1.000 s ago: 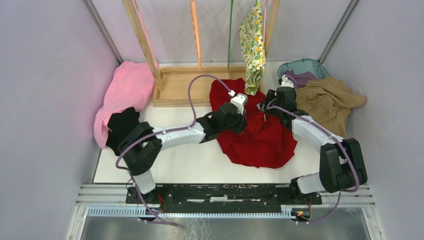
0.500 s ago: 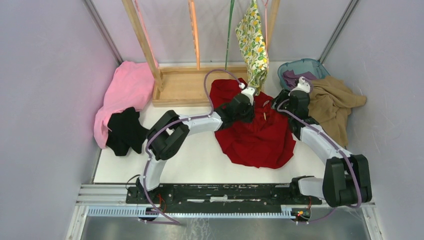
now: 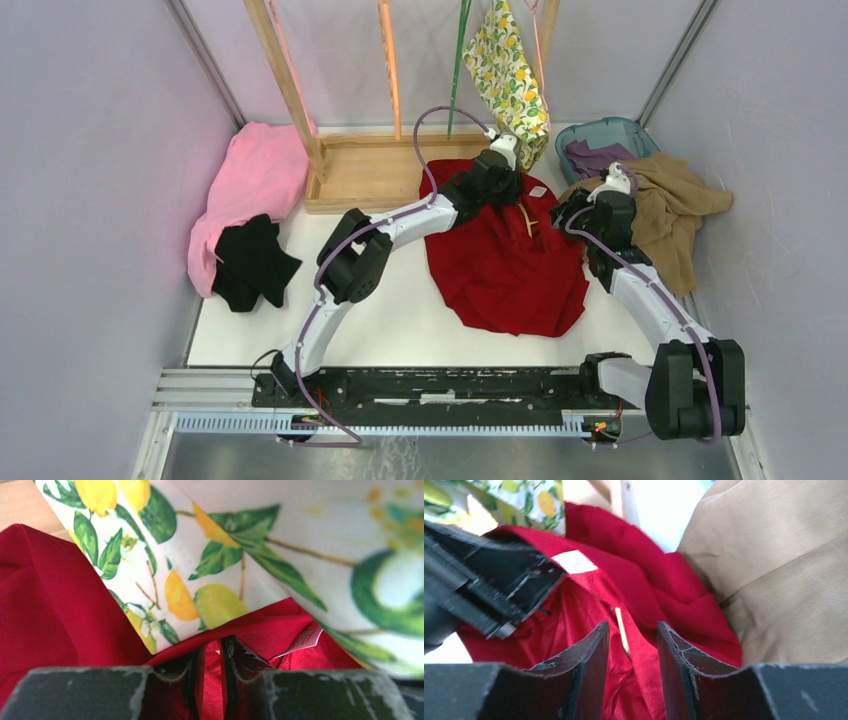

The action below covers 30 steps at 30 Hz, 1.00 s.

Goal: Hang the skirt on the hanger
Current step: Pick up the hanger at the center of the board.

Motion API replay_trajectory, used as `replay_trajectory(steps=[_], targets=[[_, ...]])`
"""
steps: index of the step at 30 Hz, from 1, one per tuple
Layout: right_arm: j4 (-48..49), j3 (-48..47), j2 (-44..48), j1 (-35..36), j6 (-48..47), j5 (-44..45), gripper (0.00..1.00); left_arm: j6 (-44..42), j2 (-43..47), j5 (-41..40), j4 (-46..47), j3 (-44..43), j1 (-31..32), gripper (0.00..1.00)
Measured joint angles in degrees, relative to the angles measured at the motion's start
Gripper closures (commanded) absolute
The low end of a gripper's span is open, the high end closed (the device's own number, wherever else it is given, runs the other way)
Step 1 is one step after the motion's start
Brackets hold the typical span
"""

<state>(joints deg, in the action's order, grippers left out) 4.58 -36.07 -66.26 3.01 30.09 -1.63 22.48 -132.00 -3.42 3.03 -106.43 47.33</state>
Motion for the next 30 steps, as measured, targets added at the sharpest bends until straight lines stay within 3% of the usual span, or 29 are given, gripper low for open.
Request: replay_trajectory(steps=[7,13,18,25,30], targets=[[-4.3,-1.7,1.7,3.0,-1.6,-8.3,0.59,-0.1,-0.6,1.9,0.2,0.0,-0.3,0.78],[-5.8,-5.9,-5.1,5.7,-3.4,-10.8,0.66,0.0,-0.6,3.8,2.9,4.4,-0.3,0.78],[-8.6,-4.8,-9.9,5.9,-3.3,-8.3,0.66,0.0,-0.6,4.6,3.0,6.8,-0.1,0.78],[-11.9,1.5,-6.1,6.0,-2.6,-1.2,0.63,0.0,-0.6,4.9,3.1,6.8,0.7,0.78],[-12.6,4.9,-2.6,6.0,-1.3,1.3,0.55,0.0,-0.6,5.0,3.1,6.8,1.8,0.78]])
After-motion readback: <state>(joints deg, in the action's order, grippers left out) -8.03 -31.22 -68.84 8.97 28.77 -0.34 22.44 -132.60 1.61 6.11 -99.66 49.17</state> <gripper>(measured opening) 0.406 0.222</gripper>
